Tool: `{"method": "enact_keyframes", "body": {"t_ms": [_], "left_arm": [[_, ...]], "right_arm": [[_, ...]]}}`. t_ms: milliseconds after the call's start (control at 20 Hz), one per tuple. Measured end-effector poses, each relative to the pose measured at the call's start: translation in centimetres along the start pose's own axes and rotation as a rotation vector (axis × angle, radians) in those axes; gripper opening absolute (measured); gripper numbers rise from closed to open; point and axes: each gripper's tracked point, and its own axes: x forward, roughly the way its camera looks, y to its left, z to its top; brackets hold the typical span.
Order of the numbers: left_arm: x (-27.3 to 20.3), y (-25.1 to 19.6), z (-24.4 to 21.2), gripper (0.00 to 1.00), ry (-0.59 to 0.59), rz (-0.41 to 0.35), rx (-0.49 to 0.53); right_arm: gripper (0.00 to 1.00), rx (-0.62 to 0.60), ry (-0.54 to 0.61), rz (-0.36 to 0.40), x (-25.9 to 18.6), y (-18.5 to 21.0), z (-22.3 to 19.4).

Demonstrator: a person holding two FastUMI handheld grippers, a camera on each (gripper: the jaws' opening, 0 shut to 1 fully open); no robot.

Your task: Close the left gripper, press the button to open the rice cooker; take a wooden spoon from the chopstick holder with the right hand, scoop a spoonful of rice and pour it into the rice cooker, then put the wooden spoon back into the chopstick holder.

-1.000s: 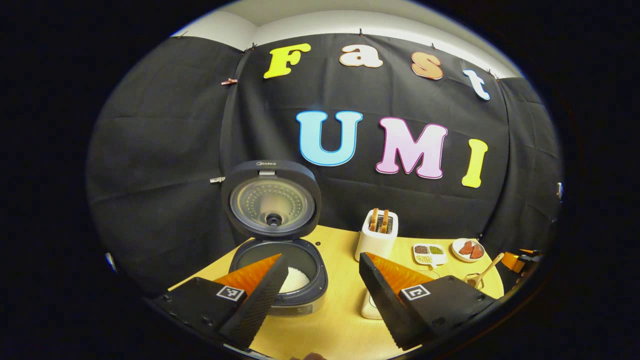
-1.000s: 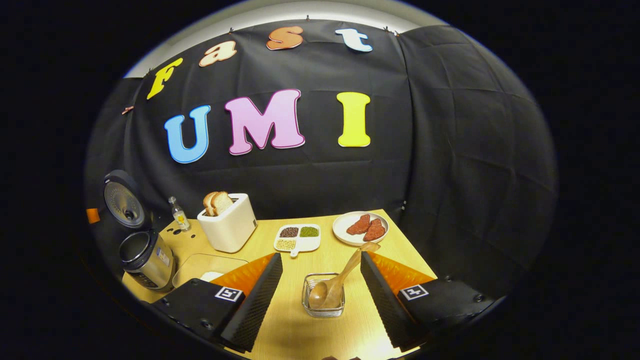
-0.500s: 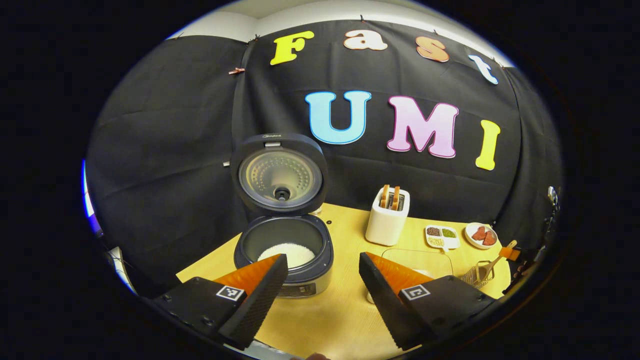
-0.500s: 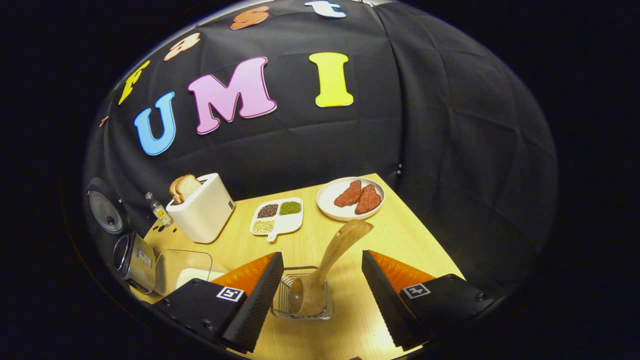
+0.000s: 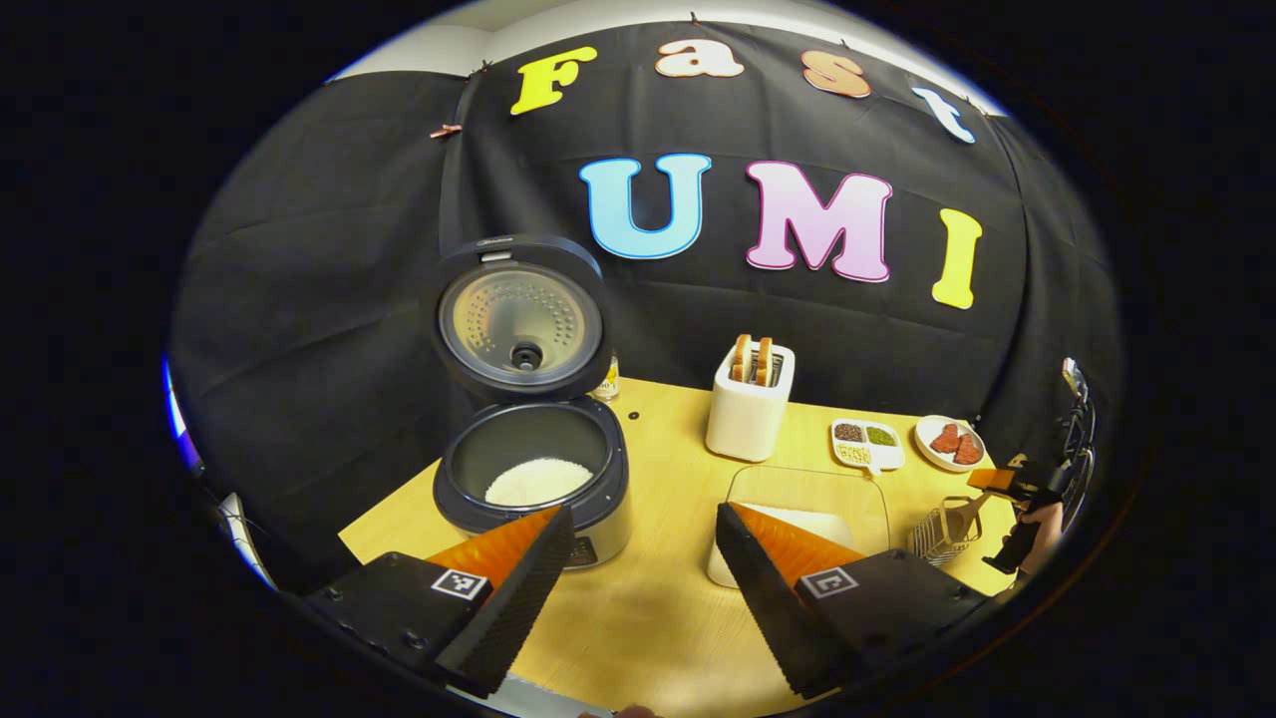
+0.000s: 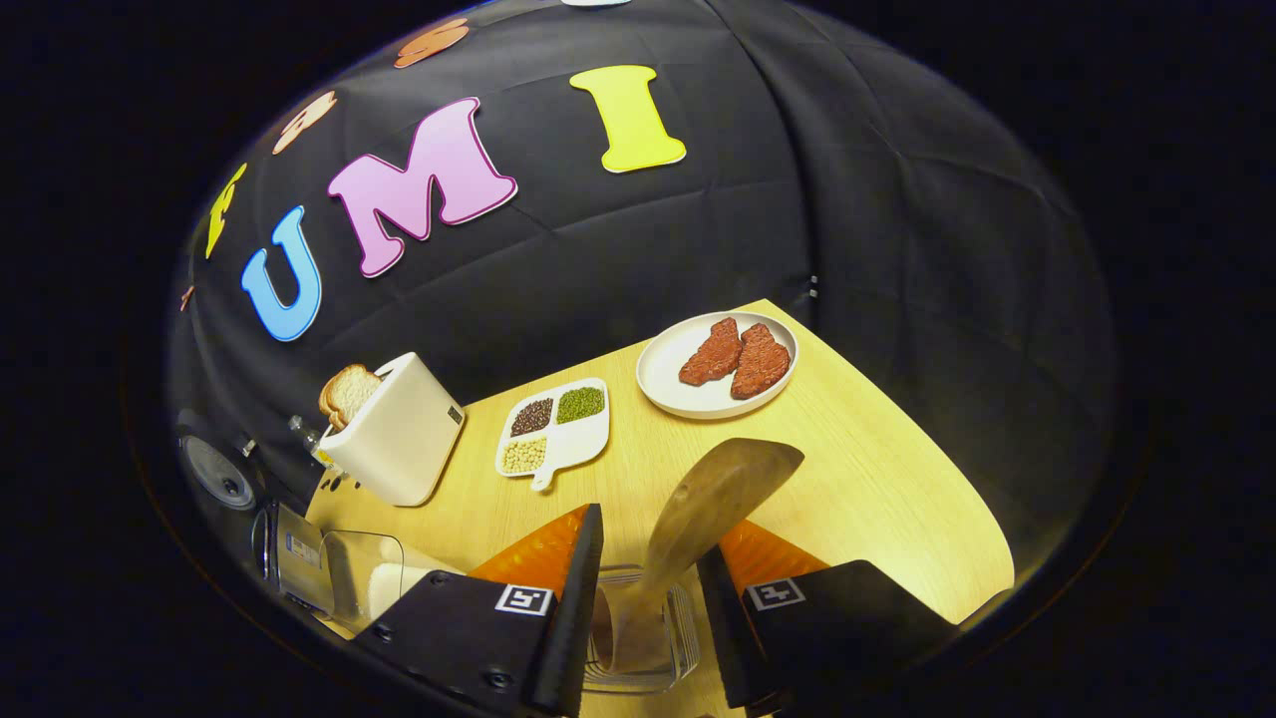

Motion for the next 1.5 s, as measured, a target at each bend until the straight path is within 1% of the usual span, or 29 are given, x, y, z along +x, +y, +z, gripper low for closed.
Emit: {"method": "enact_keyframes", "body": {"t_ms": [50,100,150,200,250,300,350,450,500,600,800,950,1050,1150,1250,1350,1500], "left_arm": [[0.0,-0.1,-0.3,0.98,0.006,-0.005,0.005],[0.1,-0.2,-0.7,0.98,0.015,-0.012,0.006],[0.0,-0.2,-1.1,0.98,0.021,-0.019,0.000],[0.0,-0.1,-1.3,0.98,0.021,-0.028,-0.010],[0.1,0.0,-1.6,0.98,0.025,-0.036,-0.022],[0.2,0.3,-1.8,0.98,0.028,-0.041,-0.034],[0.2,0.6,-1.9,0.98,0.029,-0.045,-0.046],[0.1,1.6,-1.8,0.98,0.021,-0.059,-0.071],[0.1,2.2,-1.7,0.98,0.013,-0.067,-0.073],[0.7,4.3,-2.0,0.98,0.004,-0.060,-0.062],[1.3,8.7,-1.7,0.98,-0.024,-0.051,-0.081],[1.8,12.9,-2.7,0.98,-0.026,-0.006,-0.075],[1.7,15.1,-3.5,0.97,-0.017,0.008,-0.084],[1.4,16.6,-4.3,0.97,-0.005,0.007,-0.082],[1.2,17.6,-5.0,0.96,-0.011,0.004,-0.036],[1.2,17.5,-5.1,0.96,-0.007,-0.027,-0.033],[1.4,16.4,-6.0,0.96,0.005,-0.080,-0.044]], "right_arm": [[0.56,0.005,0.009,-0.020,0.1,-0.3,-0.5],[0.48,0.010,-0.005,-0.044,-2.1,-0.7,0.2],[0.23,0.009,0.003,-0.044,0.0,-0.6,-0.1],[0.15,0.017,0.020,-0.042,-0.6,-0.6,-0.3],[0.20,0.035,0.023,-0.042,0.2,-0.1,-0.7],[0.19,0.032,0.018,-0.035,0.0,0.3,-0.7],[0.14,0.007,0.005,-0.040,-1.0,0.6,-0.2],[0.10,-0.038,-0.034,-0.032,-2.5,1.6,0.7],[0.10,-0.041,-0.058,-0.029,-3.3,2.3,1.3],[0.10,-0.052,-0.099,-0.016,-5.0,3.8,2.7],[0.10,-0.123,-0.174,-0.027,-8.4,6.1,5.1],[0.10,-0.104,-0.213,0.005,-10.6,8.9,6.4],[0.10,-0.088,-0.224,0.041,-11.7,11.1,6.6],[0.10,-0.076,-0.217,0.047,-12.1,12.7,6.1],[0.10,-0.059,-0.225,0.078,-12.2,15.1,5.6],[0.10,-0.064,-0.224,0.112,-12.2,17.6,4.7],[0.10,-0.111,-0.217,0.145,-11.4,20.7,2.5]]}}
